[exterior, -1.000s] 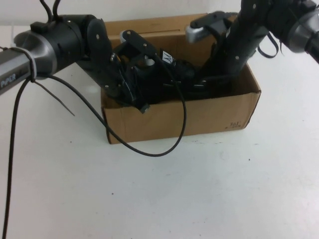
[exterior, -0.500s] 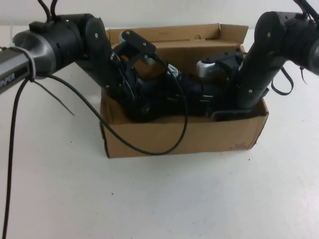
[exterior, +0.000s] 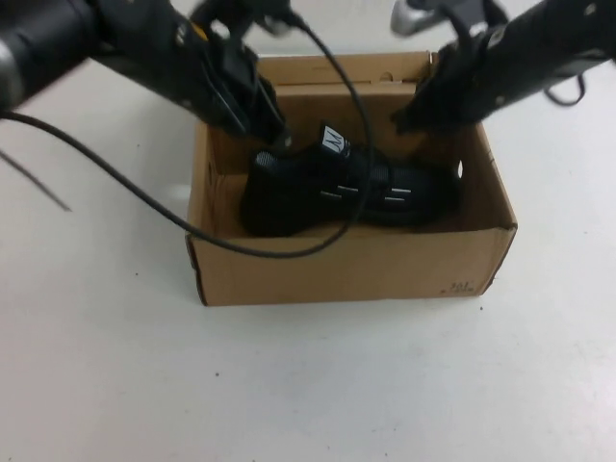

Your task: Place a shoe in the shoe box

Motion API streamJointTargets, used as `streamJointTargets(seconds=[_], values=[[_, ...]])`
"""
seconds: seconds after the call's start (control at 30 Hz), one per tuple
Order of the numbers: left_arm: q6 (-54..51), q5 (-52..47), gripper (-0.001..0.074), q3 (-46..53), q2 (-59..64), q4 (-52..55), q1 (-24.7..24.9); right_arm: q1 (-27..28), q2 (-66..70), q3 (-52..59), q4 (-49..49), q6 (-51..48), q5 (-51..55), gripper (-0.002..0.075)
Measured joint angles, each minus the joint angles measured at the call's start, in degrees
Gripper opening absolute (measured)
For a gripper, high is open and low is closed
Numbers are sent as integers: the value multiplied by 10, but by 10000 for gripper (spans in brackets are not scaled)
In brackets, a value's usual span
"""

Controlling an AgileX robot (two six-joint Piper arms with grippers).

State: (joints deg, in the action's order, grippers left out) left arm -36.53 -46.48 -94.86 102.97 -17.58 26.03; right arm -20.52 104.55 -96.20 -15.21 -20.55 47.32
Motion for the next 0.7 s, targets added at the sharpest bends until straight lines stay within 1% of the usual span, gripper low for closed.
streamJointTargets(seconds=[0.13, 0.27, 0.4, 0.5, 0.7], values=[[5, -30, -2, 0, -92, -2, 0, 0, -77, 1, 14, -9, -17, -17], [13, -87, -2, 0, -186, -3, 0, 0, -173, 12, 24, -12, -17, -17], [32, -116, -2, 29, -284, -4, 0, 0, -287, 68, 25, -10, -20, -17], [42, -114, -2, 89, -360, -7, 0, 0, -391, 155, 20, -9, -34, -17], [72, -63, -2, 284, -527, -7, 0, 0, -614, 368, 7, -9, -108, -17]])
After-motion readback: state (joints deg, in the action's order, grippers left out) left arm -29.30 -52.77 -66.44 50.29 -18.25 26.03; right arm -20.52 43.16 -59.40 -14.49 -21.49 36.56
